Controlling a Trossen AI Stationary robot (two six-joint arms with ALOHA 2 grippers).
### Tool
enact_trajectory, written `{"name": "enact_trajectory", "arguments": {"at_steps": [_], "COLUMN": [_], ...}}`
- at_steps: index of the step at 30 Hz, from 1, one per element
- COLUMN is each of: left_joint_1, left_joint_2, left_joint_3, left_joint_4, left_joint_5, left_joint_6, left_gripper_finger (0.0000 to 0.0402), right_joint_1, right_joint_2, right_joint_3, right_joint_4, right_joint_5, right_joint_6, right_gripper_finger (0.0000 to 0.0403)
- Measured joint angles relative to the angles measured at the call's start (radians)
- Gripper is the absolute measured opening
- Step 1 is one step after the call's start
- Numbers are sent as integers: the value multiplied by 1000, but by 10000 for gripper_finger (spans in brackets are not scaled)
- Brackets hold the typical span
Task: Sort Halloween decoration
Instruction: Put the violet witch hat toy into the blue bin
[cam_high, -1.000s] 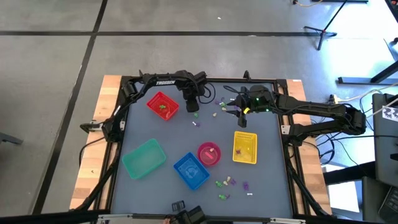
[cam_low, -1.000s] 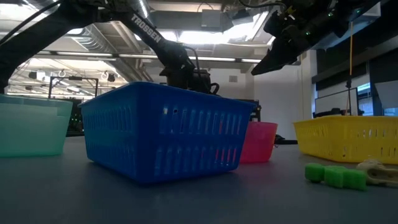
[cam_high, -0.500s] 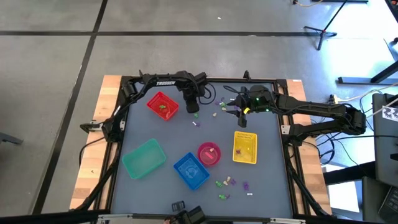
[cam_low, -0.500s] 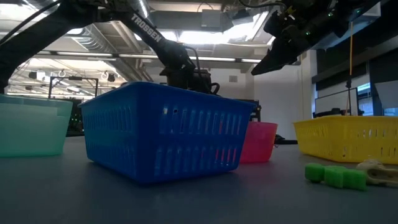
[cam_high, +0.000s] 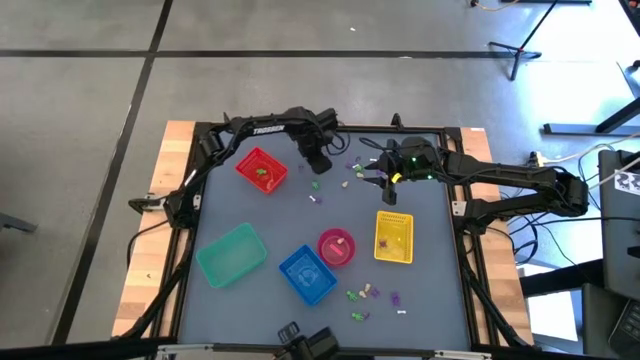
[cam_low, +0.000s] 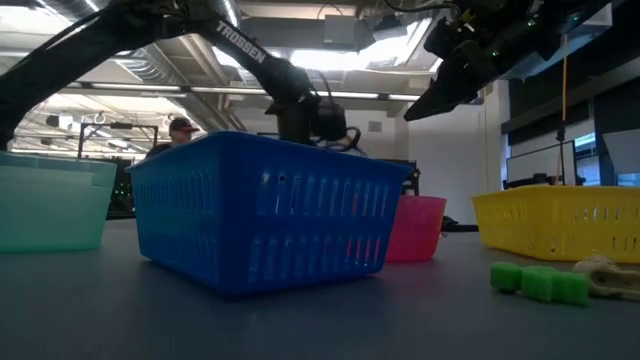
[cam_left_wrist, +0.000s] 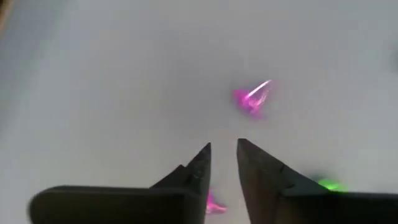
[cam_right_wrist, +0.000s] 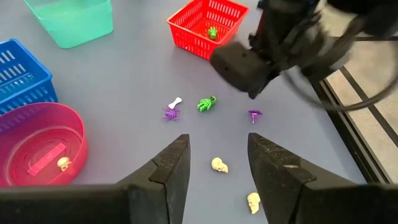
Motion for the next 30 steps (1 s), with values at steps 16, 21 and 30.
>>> {"name": "enact_trajectory", "arguments": {"at_steps": [16,21,30], "left_joint_1": [0,-5,-24], "left_joint_2": [-3,-4,-4], "left_joint_3": [22,22,22], "left_joint_4": [-176,-176,-176], "left_joint_5": [-96,-97,-95], "left_joint_6": [-439,-532,-613], "left_gripper_finger": [149,149,149], "right_joint_1": [0,0,0], "right_joint_2": [0,0,0], "right_joint_3": [0,0,0], "right_joint_4": [0,-1,-1], "right_joint_5": [0,0,0], "right_joint_6": [0,0,0], "right_gripper_finger": [159,159,159]}}
